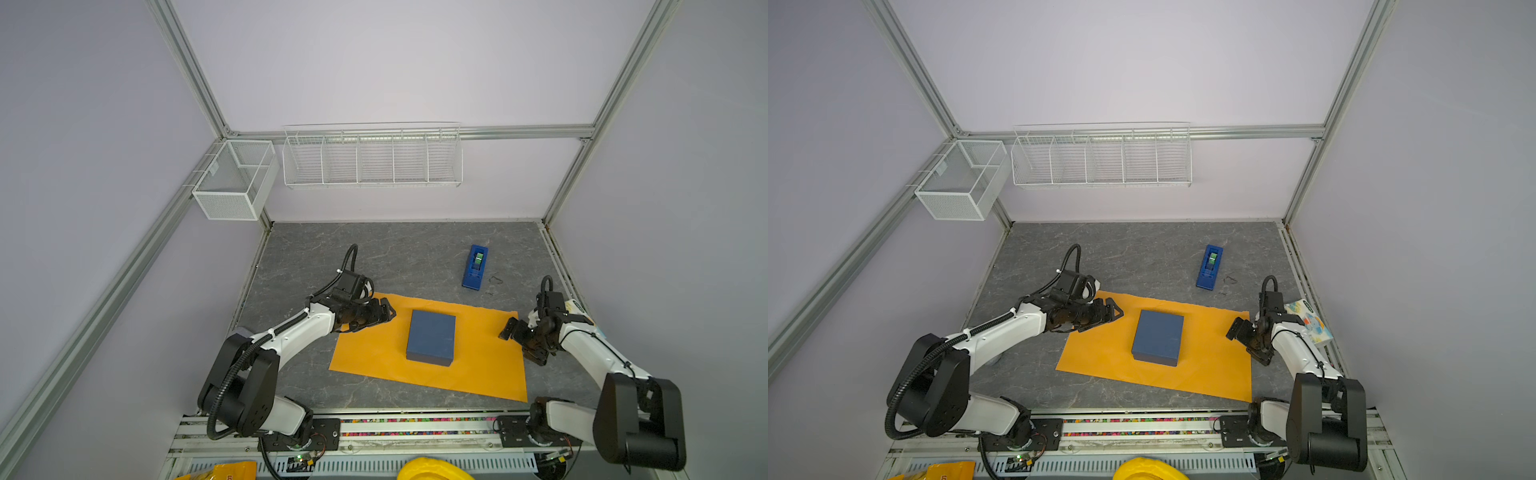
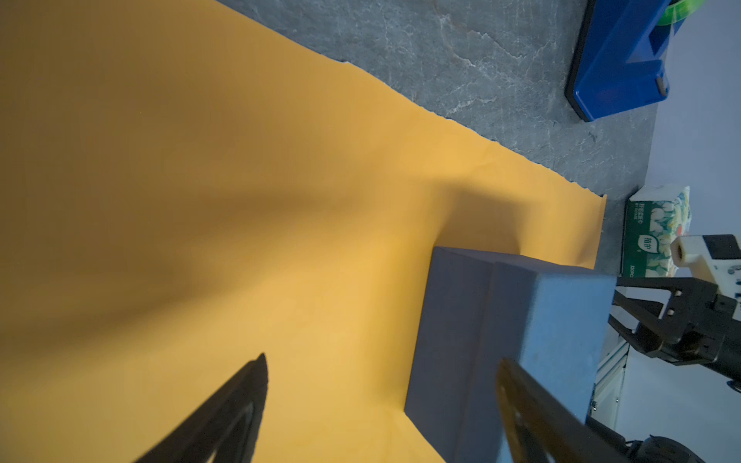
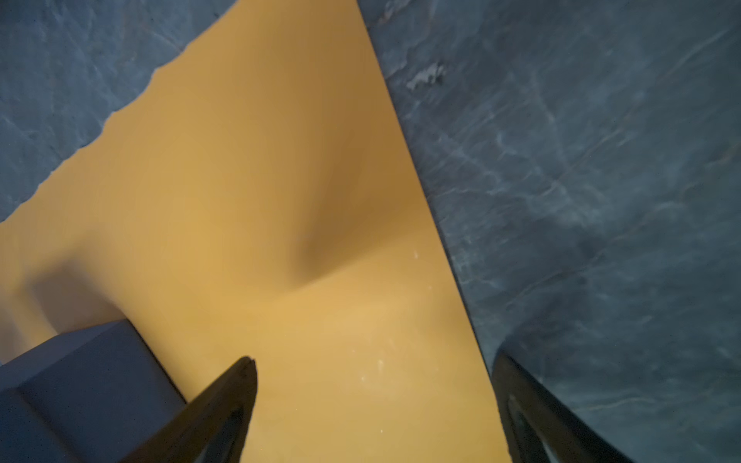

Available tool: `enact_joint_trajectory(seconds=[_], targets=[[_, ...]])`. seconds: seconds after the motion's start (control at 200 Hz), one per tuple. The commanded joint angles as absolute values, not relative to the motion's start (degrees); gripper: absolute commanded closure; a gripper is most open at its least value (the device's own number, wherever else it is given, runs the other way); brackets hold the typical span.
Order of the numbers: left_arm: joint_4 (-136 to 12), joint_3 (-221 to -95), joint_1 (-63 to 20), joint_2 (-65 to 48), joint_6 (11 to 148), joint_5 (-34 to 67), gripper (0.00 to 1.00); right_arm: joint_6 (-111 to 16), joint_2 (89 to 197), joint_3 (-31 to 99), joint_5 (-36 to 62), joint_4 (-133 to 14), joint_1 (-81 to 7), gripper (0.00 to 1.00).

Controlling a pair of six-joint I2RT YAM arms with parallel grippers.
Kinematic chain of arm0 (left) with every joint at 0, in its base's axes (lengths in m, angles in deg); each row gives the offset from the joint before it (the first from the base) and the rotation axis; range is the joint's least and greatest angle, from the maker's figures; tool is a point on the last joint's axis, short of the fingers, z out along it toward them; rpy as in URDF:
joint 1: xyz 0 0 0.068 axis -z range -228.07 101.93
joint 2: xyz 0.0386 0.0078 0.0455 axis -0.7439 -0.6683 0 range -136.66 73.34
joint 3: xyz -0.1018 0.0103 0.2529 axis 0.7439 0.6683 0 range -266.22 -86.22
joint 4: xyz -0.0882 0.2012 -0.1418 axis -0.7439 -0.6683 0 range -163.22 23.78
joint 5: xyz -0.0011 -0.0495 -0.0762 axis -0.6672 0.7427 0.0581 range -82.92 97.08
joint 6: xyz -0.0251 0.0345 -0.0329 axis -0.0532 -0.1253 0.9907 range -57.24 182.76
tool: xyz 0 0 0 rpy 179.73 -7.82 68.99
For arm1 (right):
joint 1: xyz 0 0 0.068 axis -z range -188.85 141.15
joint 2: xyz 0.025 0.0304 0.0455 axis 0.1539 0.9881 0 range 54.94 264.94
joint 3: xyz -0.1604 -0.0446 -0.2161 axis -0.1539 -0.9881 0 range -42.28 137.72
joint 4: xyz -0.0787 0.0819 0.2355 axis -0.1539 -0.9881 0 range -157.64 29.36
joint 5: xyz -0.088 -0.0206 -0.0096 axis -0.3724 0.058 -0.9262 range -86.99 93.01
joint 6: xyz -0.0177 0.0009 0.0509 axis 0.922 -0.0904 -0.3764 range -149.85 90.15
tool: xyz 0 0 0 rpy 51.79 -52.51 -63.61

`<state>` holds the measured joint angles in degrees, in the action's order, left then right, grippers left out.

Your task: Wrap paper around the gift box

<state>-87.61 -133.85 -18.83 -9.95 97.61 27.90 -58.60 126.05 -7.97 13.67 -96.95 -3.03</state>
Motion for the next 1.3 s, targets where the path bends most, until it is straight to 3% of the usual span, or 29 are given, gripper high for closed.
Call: enact_joint_trajectory(seconds=[0.0, 0.19, 0.725, 0.88, 1.075, 1.295], targets=[[-87.08, -133.04, -19.91, -10.26, 97.13, 27.82, 0.11, -58.79, 128.28, -9.57, 17.83, -93.31, -2.87, 0.03], [-86.44, -131.62, -22.54, -9.40, 97.39, 28.95, 0.11, -59.44, 131.70, -9.61, 23.69, -88.87, -4.66, 0.03], [-91.75, -130.43, -32.27, -4.08, 94.38, 28.26, 0.11, -65.37, 142.70, -1.16, 24.13, -83.03, -17.55, 0.06], [-90.81, -130.38, -31.85, -4.97, 94.05, 31.57, 0.11, -63.01, 140.50, -1.59, 18.12, -86.23, -16.76, 0.06], [-89.72, -130.43, -30.76, -5.93, 94.62, 32.60, 0.11, -61.16, 137.70, -4.40, 24.50, -84.94, -14.77, 0.07], [-89.08, -130.82, -29.98, -6.79, 95.06, 32.74, 0.11, -58.79, 126.86, -6.72, 28.99, -87.91, -13.87, 0.07]])
